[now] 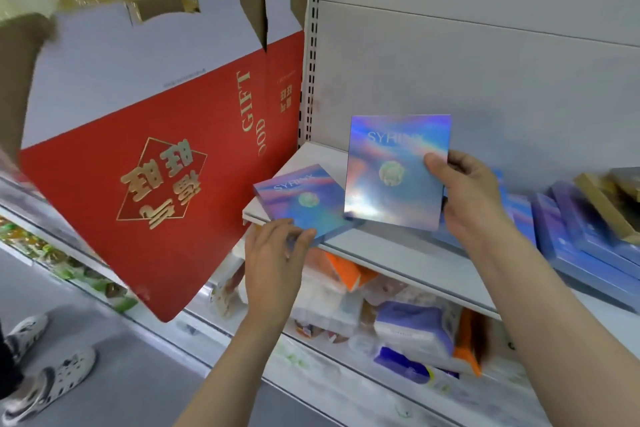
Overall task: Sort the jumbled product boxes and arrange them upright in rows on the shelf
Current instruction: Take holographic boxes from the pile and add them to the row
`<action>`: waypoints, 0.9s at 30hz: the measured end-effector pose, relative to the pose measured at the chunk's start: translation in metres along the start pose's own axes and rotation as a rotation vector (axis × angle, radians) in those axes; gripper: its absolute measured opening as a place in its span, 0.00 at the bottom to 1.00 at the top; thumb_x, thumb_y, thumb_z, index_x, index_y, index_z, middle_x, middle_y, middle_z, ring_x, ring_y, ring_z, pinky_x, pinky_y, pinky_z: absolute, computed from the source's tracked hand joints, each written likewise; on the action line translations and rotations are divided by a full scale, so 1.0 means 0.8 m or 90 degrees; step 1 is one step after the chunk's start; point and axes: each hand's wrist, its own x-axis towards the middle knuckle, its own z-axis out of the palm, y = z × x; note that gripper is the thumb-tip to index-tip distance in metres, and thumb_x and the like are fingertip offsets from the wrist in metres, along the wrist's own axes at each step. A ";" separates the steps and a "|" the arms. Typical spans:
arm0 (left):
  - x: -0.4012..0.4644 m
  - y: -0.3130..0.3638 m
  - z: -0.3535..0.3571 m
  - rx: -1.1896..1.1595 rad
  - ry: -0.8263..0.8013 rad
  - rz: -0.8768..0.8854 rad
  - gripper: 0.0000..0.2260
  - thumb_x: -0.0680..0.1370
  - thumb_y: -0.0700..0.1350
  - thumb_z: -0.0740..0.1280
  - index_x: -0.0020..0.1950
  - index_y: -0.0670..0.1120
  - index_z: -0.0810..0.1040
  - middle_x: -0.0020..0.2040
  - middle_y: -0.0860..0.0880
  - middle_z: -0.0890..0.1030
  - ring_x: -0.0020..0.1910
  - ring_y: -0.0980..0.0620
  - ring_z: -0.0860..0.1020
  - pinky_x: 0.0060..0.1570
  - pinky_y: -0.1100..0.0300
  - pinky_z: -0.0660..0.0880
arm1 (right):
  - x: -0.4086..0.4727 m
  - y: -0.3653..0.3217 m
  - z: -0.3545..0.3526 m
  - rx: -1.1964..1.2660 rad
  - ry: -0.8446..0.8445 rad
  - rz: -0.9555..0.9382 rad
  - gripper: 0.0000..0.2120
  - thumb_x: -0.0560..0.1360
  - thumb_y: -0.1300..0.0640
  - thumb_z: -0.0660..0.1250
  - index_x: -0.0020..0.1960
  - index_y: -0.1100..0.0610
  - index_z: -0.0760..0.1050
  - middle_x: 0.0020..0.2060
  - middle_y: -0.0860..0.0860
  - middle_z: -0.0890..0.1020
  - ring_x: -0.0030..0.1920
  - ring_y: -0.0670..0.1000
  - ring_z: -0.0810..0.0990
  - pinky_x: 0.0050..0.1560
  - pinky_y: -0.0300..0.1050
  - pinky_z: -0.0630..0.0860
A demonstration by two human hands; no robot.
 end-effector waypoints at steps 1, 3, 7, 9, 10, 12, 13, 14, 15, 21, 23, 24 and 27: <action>0.001 0.001 0.000 -0.031 0.016 -0.048 0.11 0.75 0.56 0.70 0.44 0.49 0.79 0.48 0.56 0.77 0.49 0.55 0.72 0.51 0.53 0.72 | -0.004 0.000 0.001 0.002 -0.002 0.002 0.08 0.76 0.62 0.70 0.55 0.60 0.78 0.38 0.48 0.84 0.34 0.47 0.83 0.35 0.44 0.80; 0.009 0.001 0.002 -0.075 0.038 -0.180 0.17 0.71 0.58 0.73 0.45 0.47 0.74 0.47 0.54 0.71 0.46 0.55 0.72 0.44 0.59 0.70 | -0.011 -0.001 0.004 -0.002 -0.002 -0.001 0.08 0.76 0.62 0.70 0.55 0.60 0.78 0.40 0.49 0.84 0.35 0.48 0.83 0.36 0.44 0.80; 0.028 -0.003 0.009 -0.181 0.005 -0.329 0.26 0.66 0.54 0.79 0.50 0.46 0.67 0.50 0.48 0.76 0.49 0.53 0.76 0.43 0.60 0.72 | -0.022 0.002 0.008 -0.010 0.013 -0.016 0.03 0.77 0.63 0.70 0.49 0.57 0.79 0.36 0.46 0.85 0.35 0.46 0.84 0.37 0.44 0.81; 0.029 -0.007 0.008 -0.198 -0.014 -0.346 0.28 0.66 0.51 0.80 0.54 0.48 0.64 0.50 0.50 0.78 0.48 0.51 0.78 0.40 0.64 0.71 | -0.030 0.004 0.008 -0.016 0.013 -0.017 0.05 0.77 0.63 0.70 0.52 0.60 0.79 0.39 0.48 0.85 0.38 0.48 0.84 0.43 0.49 0.82; 0.027 -0.009 0.006 -0.208 -0.019 -0.350 0.28 0.66 0.50 0.80 0.55 0.47 0.66 0.48 0.52 0.79 0.46 0.53 0.79 0.39 0.65 0.72 | -0.034 0.004 0.007 -0.019 0.011 -0.020 0.07 0.77 0.63 0.70 0.54 0.61 0.78 0.41 0.50 0.85 0.40 0.50 0.84 0.47 0.53 0.81; 0.017 -0.013 0.002 -0.253 -0.045 -0.356 0.28 0.65 0.47 0.80 0.60 0.45 0.72 0.48 0.56 0.81 0.46 0.54 0.81 0.44 0.59 0.77 | -0.043 0.002 0.000 -0.023 0.011 -0.025 0.08 0.77 0.63 0.69 0.56 0.63 0.78 0.44 0.53 0.84 0.42 0.52 0.83 0.52 0.57 0.79; 0.009 -0.015 0.001 -0.286 -0.063 -0.364 0.28 0.65 0.45 0.80 0.62 0.46 0.74 0.49 0.55 0.82 0.48 0.52 0.82 0.48 0.55 0.79 | -0.047 0.001 -0.005 -0.024 0.011 -0.024 0.08 0.77 0.63 0.69 0.55 0.62 0.78 0.44 0.52 0.84 0.43 0.52 0.83 0.53 0.58 0.79; 0.000 -0.015 -0.001 -0.315 -0.077 -0.376 0.27 0.65 0.44 0.79 0.62 0.47 0.76 0.50 0.53 0.84 0.49 0.50 0.83 0.51 0.50 0.80 | -0.051 0.000 -0.013 -0.028 0.010 -0.021 0.07 0.77 0.62 0.70 0.54 0.60 0.79 0.43 0.51 0.85 0.42 0.51 0.83 0.53 0.57 0.79; -0.008 -0.014 -0.004 -0.336 -0.078 -0.395 0.26 0.65 0.42 0.79 0.61 0.48 0.76 0.51 0.50 0.84 0.50 0.48 0.83 0.52 0.46 0.80 | -0.056 -0.002 -0.021 -0.033 0.008 -0.019 0.05 0.77 0.61 0.70 0.53 0.58 0.79 0.42 0.49 0.85 0.42 0.50 0.83 0.52 0.56 0.79; -0.045 0.038 -0.012 -0.419 0.034 -0.364 0.17 0.72 0.36 0.73 0.58 0.47 0.74 0.51 0.45 0.83 0.49 0.47 0.83 0.48 0.47 0.81 | -0.091 -0.032 -0.091 -0.009 0.024 -0.051 0.12 0.76 0.63 0.70 0.59 0.64 0.77 0.46 0.56 0.82 0.44 0.53 0.79 0.49 0.52 0.75; -0.062 0.075 -0.010 -0.485 0.039 -0.322 0.15 0.74 0.34 0.71 0.56 0.47 0.72 0.48 0.49 0.84 0.48 0.50 0.83 0.47 0.52 0.80 | -0.104 -0.046 -0.130 -0.001 0.032 -0.067 0.07 0.76 0.63 0.70 0.54 0.60 0.79 0.43 0.52 0.83 0.40 0.49 0.80 0.46 0.47 0.75; -0.072 0.096 -0.007 -0.511 0.030 -0.296 0.15 0.74 0.33 0.70 0.55 0.48 0.72 0.45 0.52 0.85 0.47 0.51 0.83 0.46 0.55 0.80 | -0.111 -0.052 -0.153 -0.001 0.036 -0.075 0.04 0.76 0.63 0.70 0.51 0.57 0.79 0.40 0.49 0.84 0.39 0.47 0.81 0.44 0.45 0.75; -0.111 0.164 0.010 -0.550 -0.009 -0.228 0.15 0.75 0.34 0.69 0.55 0.51 0.72 0.44 0.51 0.85 0.44 0.54 0.84 0.39 0.59 0.80 | -0.138 -0.075 -0.235 -0.006 0.057 -0.120 0.04 0.77 0.62 0.69 0.48 0.54 0.79 0.38 0.44 0.84 0.39 0.45 0.81 0.41 0.41 0.75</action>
